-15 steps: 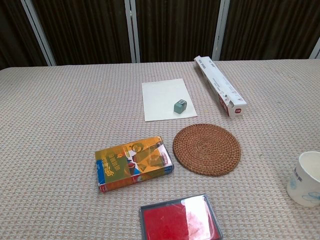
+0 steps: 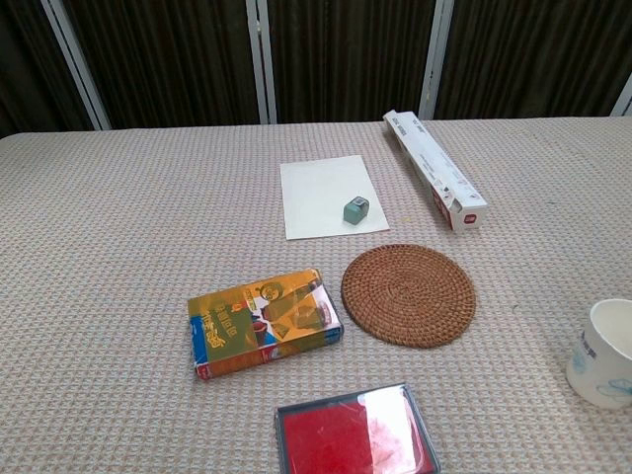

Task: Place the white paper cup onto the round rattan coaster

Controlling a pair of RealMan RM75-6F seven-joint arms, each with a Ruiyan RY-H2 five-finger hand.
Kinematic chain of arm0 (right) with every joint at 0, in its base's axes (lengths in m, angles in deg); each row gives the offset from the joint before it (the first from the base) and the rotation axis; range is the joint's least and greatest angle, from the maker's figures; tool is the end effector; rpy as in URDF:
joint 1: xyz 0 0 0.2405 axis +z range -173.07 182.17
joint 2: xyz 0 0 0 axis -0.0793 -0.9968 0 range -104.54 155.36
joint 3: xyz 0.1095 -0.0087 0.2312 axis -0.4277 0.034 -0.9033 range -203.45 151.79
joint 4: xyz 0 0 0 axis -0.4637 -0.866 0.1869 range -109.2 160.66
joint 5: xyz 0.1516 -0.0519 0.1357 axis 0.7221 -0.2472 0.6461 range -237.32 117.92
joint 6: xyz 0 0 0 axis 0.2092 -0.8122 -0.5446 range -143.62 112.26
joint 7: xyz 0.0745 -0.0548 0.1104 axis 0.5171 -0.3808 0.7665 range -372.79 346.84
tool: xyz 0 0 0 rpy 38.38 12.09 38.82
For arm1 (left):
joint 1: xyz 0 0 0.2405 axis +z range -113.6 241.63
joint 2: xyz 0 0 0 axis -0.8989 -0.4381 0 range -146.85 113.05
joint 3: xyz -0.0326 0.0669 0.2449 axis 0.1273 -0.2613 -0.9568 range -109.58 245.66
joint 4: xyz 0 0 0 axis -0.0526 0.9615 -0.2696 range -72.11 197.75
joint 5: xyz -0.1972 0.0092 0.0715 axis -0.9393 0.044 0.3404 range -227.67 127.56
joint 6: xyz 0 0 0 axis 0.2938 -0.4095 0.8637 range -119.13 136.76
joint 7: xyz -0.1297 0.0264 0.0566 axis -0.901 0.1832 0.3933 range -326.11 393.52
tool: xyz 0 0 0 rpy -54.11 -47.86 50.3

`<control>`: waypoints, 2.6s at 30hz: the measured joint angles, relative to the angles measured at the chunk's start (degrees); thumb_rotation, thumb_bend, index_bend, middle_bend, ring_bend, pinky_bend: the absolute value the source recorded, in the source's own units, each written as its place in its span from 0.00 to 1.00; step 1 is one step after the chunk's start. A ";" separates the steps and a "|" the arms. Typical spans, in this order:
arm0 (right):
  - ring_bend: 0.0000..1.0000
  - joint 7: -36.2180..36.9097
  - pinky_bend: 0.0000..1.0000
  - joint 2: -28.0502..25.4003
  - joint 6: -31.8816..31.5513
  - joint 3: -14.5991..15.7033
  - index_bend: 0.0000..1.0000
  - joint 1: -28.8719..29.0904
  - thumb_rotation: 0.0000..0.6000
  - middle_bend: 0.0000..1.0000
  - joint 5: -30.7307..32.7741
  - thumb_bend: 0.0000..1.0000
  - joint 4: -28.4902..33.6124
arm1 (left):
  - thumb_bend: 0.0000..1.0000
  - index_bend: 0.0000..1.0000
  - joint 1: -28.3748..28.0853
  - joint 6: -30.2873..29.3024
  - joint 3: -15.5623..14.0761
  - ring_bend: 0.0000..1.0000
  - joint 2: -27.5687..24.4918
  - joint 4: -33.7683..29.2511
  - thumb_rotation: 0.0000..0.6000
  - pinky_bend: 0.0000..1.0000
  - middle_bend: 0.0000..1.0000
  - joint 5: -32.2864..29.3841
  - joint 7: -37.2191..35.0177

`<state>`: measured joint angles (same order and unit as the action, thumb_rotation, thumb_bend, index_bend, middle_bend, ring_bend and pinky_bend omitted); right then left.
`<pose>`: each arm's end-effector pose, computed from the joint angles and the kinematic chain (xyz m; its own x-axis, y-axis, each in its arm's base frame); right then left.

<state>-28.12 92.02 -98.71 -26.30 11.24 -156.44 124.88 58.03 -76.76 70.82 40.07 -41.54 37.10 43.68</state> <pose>-0.2555 -0.1747 0.1186 0.5064 -0.0185 0.8621 -0.8386 -0.2434 0.4873 -0.2706 0.1828 0.1789 0.4774 -0.0136 0.8786 0.8767 -0.0599 -0.4773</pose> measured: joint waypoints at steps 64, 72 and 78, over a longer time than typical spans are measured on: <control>0.35 -36.51 0.44 19.12 27.04 -12.06 0.21 32.70 1.00 0.37 40.89 0.22 0.06 | 0.00 0.00 -2.09 4.58 2.09 0.00 0.34 0.70 1.00 0.00 0.00 -8.71 1.56; 0.35 -37.45 0.44 22.06 24.98 -10.47 0.21 34.55 1.00 0.37 44.00 0.23 -2.12 | 0.00 0.00 -2.34 4.92 2.13 0.00 0.52 0.63 1.00 0.00 0.00 -9.25 1.81; 0.12 -37.68 0.09 23.02 23.64 -9.56 0.00 35.26 1.00 0.08 44.51 0.01 -1.25 | 0.00 0.00 -2.43 5.03 2.16 0.00 0.38 0.55 1.00 0.00 0.00 -9.37 1.57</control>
<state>-65.80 115.03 -75.07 -35.86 46.49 -111.93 123.62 55.60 -71.74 72.98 40.45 -40.99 27.73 45.26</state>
